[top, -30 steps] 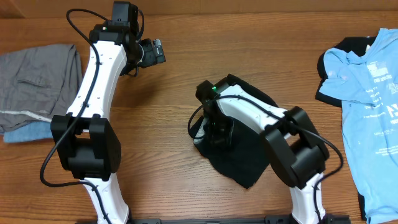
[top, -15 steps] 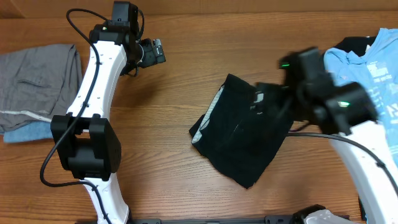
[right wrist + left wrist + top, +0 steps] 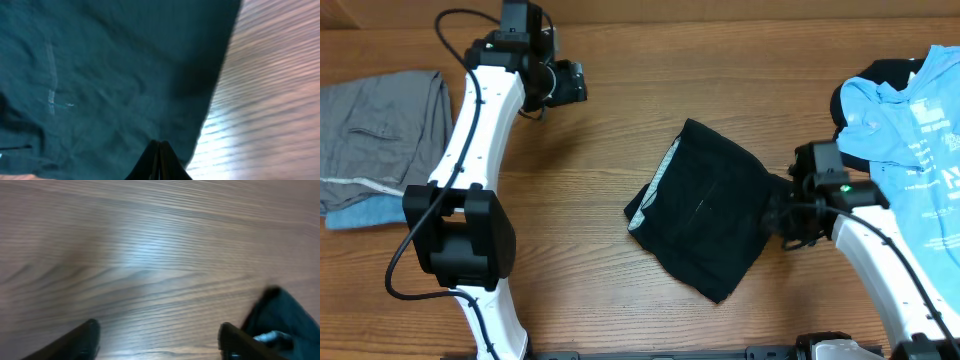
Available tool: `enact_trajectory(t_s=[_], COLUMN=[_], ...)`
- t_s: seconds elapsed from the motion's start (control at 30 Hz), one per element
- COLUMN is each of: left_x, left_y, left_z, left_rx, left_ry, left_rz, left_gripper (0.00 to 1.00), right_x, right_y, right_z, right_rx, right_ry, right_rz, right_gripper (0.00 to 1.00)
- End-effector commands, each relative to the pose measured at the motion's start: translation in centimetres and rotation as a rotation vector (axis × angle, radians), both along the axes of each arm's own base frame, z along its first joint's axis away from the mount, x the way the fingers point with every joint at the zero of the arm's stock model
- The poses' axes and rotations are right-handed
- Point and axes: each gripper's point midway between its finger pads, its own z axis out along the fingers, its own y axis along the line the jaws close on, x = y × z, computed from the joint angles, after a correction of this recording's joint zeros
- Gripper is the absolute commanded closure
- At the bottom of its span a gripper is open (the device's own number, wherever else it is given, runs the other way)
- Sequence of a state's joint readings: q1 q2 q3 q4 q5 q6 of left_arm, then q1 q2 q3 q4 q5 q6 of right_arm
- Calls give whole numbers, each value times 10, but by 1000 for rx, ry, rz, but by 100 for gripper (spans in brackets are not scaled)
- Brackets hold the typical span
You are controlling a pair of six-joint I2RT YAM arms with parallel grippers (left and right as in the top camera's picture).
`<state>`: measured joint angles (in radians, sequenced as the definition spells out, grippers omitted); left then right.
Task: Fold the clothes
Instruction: 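Reach the left gripper to the shorts' left edge and grasp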
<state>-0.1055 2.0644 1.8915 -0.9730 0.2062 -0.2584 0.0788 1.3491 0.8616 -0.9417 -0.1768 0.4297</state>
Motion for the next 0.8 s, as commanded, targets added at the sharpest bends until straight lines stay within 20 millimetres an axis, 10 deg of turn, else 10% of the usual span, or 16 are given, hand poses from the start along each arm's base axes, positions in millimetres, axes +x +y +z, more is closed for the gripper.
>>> enact_trajectory(t_s=[0.0,0.33,0.53,0.77], left_x=[-17,-60,-88,-119], left_y=[-61,-147,-148,-154], left_z=[13,-86,-139,-127], left_rx=[-11,-139,-184,-342], left_ry=[-81,125,276,286], left_rz=[-351,-666,-753,-949], left_gripper=[27,15,13,18], right_x=[-8,-12,-10,-8], right_y=[14,13,13,14], right_z=[-19,-45,-46,-45], right_rx=[83,83,83,84], right_ry=[-12,-11,-19,-29], right_rz=[29,30,30,30], right_gripper=[96,96,96,96])
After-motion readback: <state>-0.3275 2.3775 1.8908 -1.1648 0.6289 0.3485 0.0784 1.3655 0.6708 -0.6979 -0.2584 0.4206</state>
